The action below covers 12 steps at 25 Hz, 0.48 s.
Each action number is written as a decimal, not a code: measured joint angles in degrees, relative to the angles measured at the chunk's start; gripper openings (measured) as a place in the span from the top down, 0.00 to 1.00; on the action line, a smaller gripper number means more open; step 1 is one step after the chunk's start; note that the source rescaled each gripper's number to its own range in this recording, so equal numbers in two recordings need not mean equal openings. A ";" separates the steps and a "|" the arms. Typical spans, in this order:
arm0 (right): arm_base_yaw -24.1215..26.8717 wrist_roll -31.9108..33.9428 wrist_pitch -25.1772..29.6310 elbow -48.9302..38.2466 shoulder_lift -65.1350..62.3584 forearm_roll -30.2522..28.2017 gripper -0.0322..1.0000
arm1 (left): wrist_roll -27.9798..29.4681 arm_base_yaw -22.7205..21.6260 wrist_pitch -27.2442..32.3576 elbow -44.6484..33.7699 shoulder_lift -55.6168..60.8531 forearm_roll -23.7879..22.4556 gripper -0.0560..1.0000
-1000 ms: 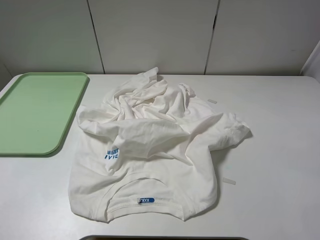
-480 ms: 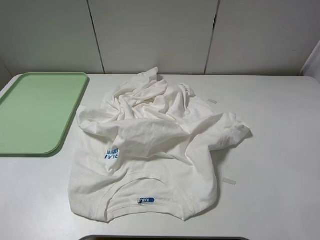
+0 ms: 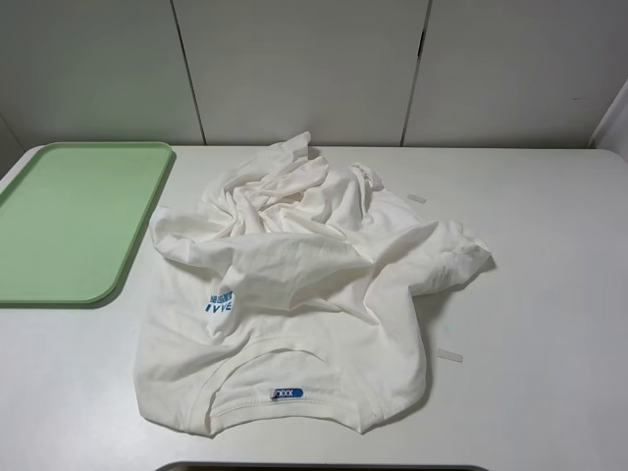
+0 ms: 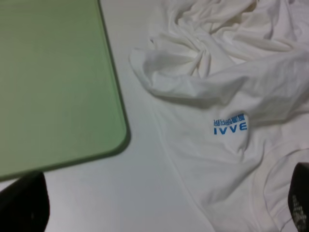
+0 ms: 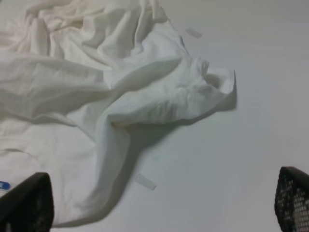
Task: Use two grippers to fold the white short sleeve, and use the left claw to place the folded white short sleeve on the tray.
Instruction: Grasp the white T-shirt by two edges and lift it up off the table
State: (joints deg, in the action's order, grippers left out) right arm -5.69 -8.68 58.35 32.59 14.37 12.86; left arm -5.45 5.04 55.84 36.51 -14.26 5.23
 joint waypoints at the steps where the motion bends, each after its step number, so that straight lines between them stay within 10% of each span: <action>1: 0.00 -0.89 -0.16 1.18 2.38 0.00 0.00 | -0.70 0.18 -0.14 1.55 -2.39 0.08 0.00; 12: 0.00 -10.98 -2.36 17.90 28.49 2.31 0.00 | -12.53 0.24 -0.29 11.72 -26.96 11.78 0.00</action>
State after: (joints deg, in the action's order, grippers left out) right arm -5.69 -19.66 56.00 50.49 42.87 15.17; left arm -17.99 5.28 55.55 48.22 -41.21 17.02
